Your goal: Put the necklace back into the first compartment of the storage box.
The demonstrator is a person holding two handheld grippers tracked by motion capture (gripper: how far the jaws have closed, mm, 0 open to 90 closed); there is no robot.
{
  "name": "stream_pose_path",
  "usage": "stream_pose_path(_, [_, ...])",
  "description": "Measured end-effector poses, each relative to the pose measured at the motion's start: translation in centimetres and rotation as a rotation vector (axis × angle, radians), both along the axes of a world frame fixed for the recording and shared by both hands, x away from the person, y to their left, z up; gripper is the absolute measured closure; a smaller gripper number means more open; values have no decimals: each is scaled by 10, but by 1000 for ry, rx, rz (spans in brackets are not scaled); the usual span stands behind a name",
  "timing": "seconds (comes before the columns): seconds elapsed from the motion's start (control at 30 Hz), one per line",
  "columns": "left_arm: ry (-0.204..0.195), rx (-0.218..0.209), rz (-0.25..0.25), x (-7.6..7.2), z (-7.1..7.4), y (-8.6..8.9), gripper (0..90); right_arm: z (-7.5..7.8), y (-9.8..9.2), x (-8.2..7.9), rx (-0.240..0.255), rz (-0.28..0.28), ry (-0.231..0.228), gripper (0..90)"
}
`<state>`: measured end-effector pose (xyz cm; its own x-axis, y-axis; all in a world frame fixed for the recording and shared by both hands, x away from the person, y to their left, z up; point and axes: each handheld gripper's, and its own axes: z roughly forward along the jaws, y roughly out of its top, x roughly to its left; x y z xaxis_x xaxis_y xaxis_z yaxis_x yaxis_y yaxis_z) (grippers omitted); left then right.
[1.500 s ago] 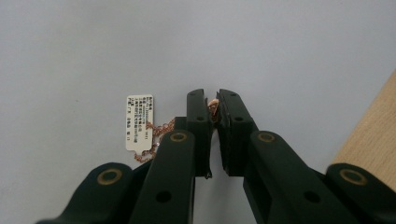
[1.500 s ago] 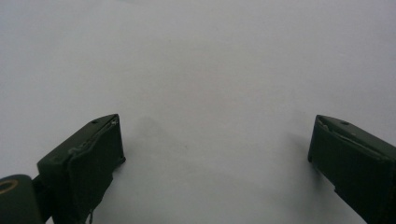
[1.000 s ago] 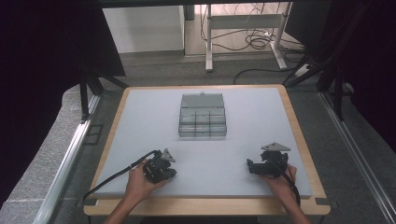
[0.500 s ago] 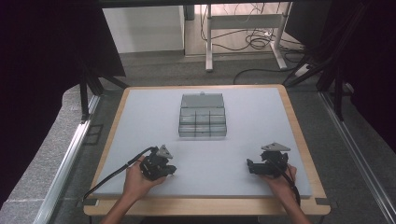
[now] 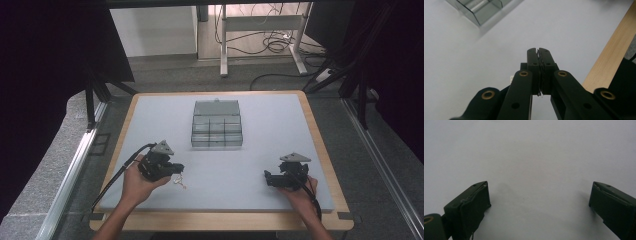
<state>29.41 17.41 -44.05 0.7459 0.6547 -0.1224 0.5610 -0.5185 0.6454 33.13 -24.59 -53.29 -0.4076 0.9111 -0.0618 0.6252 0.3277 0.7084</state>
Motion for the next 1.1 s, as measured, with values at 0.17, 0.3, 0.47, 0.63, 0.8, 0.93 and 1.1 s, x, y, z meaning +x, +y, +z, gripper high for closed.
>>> stream_pose_path(0.17, [-6, -18, 1, 1, 11, 3, 891, 0, 0, 0, 0, 0, 0, 29])
stream_pose_path(0.3, [-10, -20, -6, 3, 17, 5, 891, 0, 0, 0, 1, 0, -1, 29])
stream_pose_path(0.47, [-15, -26, 4, 4, 21, 6, 890, 0, 0, 0, 1, -1, -1, 29])
stream_pose_path(0.63, [-22, -35, 14, 6, 26, 8, 890, 0, 0, 0, 2, 0, -1, 29])
stream_pose_path(0.8, [-30, -45, 12, 6, 31, 10, 890, 0, 0, 0, 1, 0, -1, 29])
stream_pose_path(0.93, [-32, -61, 17, 7, 36, 12, 890, 0, 0, 0, 2, 0, -2, 29])
stream_pose_path(1.1, [-43, -78, 27, 8, 46, 16, 890, 0, 0, 0, 2, 0, -1, 28])
